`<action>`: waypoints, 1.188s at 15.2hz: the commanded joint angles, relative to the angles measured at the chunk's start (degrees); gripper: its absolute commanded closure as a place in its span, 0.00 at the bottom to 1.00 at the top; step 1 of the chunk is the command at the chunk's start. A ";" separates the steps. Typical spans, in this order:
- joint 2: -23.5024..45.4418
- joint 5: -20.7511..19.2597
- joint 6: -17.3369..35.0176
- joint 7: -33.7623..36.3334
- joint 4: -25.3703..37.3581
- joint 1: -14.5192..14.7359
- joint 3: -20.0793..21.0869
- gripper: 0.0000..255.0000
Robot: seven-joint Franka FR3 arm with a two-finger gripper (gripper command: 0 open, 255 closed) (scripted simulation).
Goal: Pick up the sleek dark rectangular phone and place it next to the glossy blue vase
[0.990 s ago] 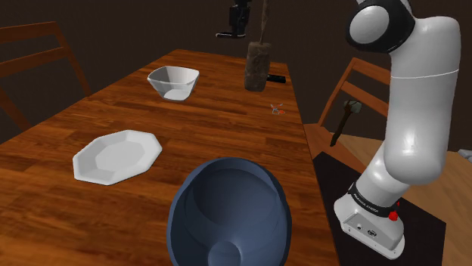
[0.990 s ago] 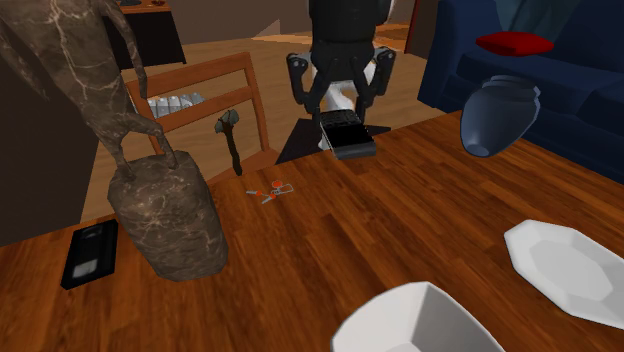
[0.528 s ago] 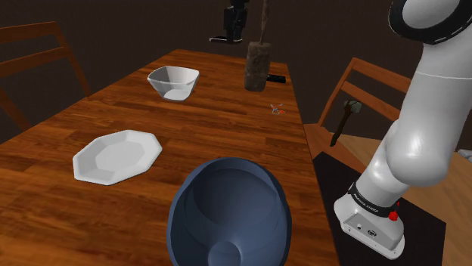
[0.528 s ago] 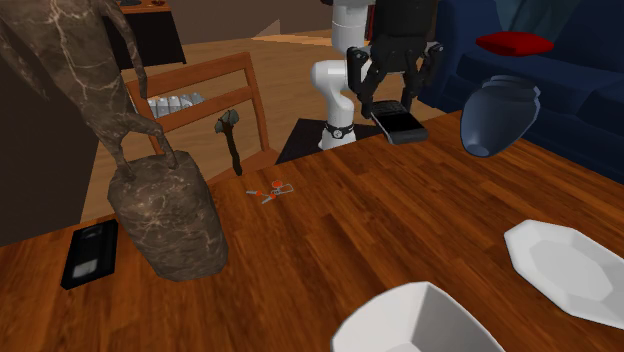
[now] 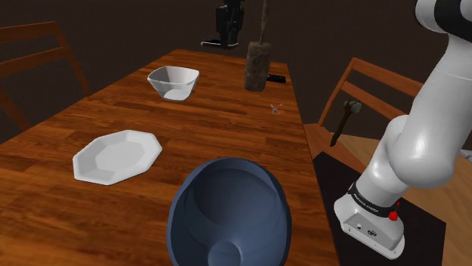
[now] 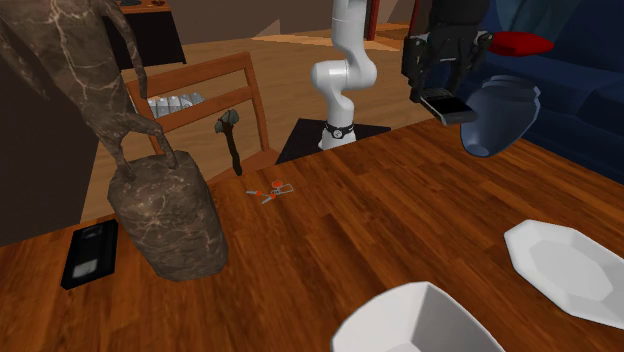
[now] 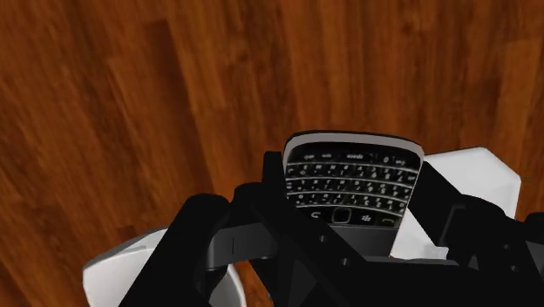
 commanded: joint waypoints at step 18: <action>-3.39 0.01 1.59 26.02 -4.72 12.79 13.16 1.00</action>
